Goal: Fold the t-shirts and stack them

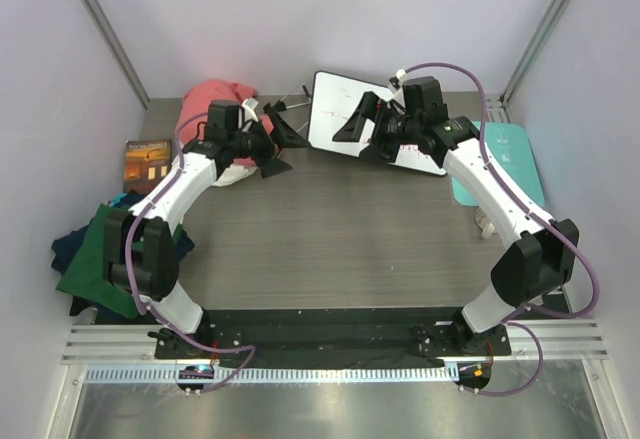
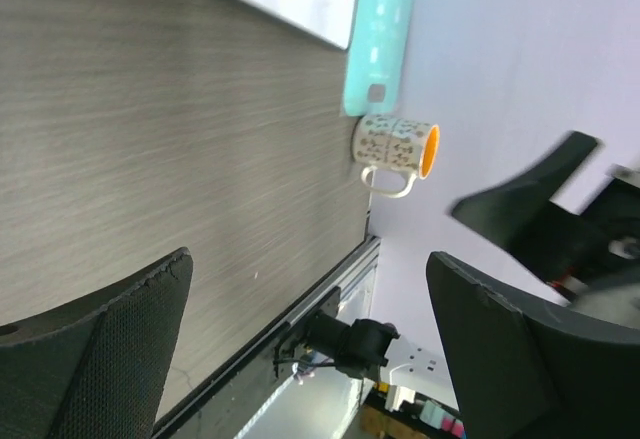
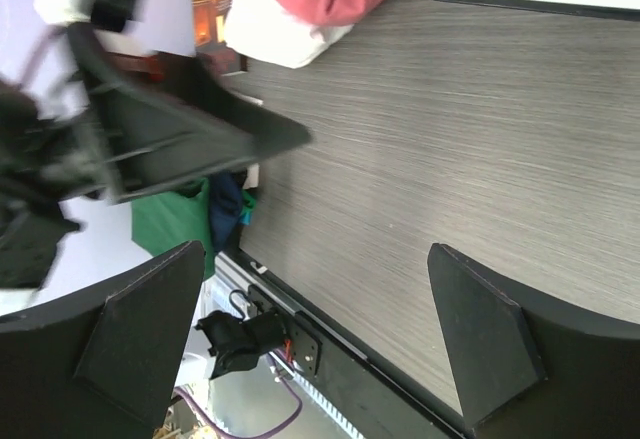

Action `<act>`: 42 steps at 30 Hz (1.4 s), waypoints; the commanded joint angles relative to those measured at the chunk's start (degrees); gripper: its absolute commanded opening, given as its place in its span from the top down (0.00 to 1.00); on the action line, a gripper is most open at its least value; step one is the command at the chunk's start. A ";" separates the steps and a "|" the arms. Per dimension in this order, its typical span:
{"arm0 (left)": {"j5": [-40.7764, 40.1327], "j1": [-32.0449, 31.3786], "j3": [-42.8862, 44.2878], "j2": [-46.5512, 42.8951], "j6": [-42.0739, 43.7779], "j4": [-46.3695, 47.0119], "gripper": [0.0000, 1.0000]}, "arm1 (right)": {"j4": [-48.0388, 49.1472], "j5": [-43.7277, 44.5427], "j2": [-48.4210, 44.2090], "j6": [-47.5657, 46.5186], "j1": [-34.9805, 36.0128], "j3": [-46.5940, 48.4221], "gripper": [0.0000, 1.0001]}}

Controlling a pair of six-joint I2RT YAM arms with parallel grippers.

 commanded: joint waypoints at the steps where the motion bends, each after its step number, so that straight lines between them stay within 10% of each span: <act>1: 0.47 -0.09 4.11 -0.11 3.01 -3.08 0.00 | -2.60 0.69 1.74 -1.52 0.09 3.29 0.00; 21: 9.54 0.79 -8.20 0.42 -11.85 18.73 0.00 | -5.23 -3.71 5.35 -3.98 0.09 5.75 0.00; 25: 4.99 0.79 -5.48 -0.72 -7.73 4.55 0.00 | -6.81 -2.31 4.20 -5.30 0.09 5.75 0.00; 34: -27.35 13.07 29.13 7.42 16.27 -47.23 0.00 | -9.81 4.03 3.15 -3.55 0.09 1.11 0.00; 37: -46.86 16.07 40.91 8.42 17.51 -54.56 0.00 | -9.89 5.34 1.92 -2.76 0.17 -1.18 0.00; 42: -52.35 18.28 41.99 5.78 15.32 -54.76 0.00 | -10.24 7.01 -0.89 -2.32 0.17 -4.79 0.00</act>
